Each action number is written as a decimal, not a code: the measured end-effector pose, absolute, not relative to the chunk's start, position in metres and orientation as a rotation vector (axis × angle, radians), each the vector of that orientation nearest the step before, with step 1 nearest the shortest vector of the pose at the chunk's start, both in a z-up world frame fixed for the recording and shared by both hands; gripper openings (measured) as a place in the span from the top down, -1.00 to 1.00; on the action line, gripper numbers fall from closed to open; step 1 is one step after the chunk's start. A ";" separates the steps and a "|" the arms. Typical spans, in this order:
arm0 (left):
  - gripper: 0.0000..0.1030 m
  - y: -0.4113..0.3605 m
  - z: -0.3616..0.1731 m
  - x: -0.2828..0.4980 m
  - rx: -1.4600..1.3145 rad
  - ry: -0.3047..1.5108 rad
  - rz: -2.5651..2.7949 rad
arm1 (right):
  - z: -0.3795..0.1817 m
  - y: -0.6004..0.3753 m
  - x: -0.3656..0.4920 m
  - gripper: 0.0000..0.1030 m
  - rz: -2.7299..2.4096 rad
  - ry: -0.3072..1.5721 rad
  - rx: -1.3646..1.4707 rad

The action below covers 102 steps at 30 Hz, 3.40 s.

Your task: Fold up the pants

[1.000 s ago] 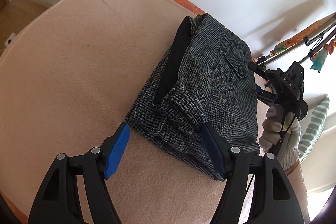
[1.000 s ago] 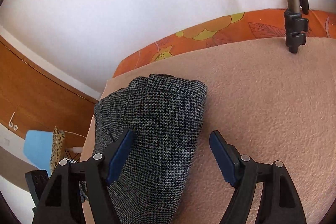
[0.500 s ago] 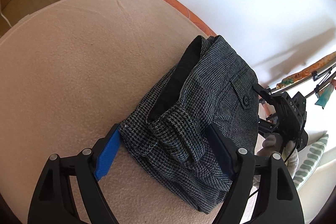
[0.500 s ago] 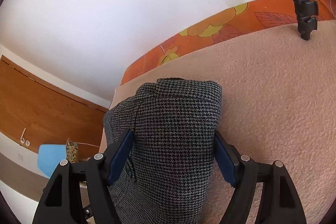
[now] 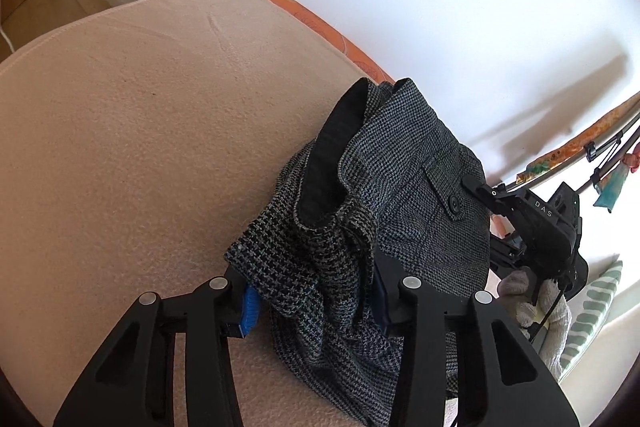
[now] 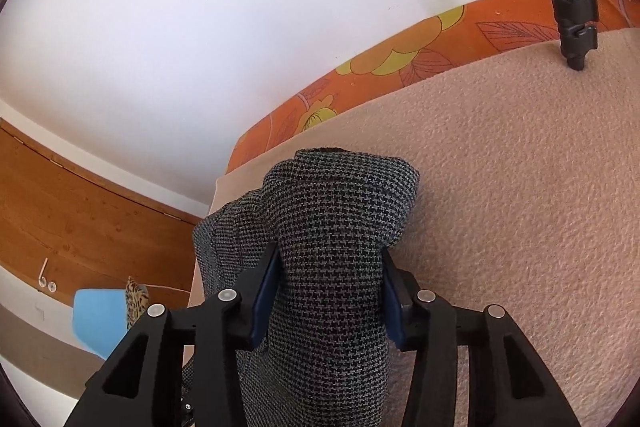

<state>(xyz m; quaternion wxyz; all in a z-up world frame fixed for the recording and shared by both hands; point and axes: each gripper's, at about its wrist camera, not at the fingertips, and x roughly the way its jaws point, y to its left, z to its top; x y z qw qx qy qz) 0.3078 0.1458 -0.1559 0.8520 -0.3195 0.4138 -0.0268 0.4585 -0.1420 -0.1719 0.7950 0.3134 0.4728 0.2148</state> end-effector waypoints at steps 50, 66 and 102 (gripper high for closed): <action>0.34 -0.094 0.007 0.247 -0.221 0.644 -0.611 | 0.066 -0.324 0.294 0.60 0.271 0.665 0.250; 0.34 -0.280 0.023 0.276 -0.131 0.578 -0.780 | 0.107 -0.505 0.302 0.61 0.069 0.576 0.219; -0.01 -0.338 -0.050 0.313 -0.048 0.710 -0.700 | 0.001 -0.620 0.393 -0.07 -0.301 0.709 -0.001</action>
